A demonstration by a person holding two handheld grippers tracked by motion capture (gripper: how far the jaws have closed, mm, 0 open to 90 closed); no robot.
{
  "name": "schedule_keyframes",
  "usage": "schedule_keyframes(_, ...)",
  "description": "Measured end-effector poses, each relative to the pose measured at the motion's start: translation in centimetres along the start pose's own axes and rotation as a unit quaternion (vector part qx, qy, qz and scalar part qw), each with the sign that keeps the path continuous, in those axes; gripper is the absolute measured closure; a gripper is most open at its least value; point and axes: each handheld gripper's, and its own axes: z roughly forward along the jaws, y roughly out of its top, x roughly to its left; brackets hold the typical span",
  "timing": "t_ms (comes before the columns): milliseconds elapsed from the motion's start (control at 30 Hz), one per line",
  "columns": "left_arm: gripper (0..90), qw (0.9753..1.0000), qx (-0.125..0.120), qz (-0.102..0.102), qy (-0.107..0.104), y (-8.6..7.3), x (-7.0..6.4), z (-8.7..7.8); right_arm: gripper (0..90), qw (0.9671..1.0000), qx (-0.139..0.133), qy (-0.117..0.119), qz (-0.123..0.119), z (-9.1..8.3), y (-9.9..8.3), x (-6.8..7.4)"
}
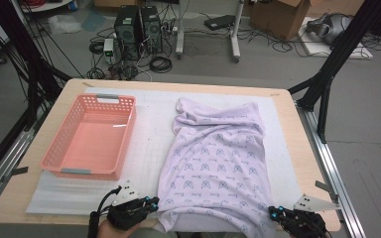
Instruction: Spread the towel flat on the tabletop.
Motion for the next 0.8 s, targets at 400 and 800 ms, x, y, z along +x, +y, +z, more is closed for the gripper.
schedule_keyframes(400,53.1,0.9993,-0.034,-0.014,0.005,0.9,0.5,0.3,57.1,0.9982,-0.048,0.001,0.035,-1.3,0.4,-0.8)
schedule_keyframes(800,47.4,0.9983,-0.003,-0.028,0.051,3.2,2.6,5.5,52.2,0.9939,-0.025,-0.097,0.044,2.7,2.1,-3.1)
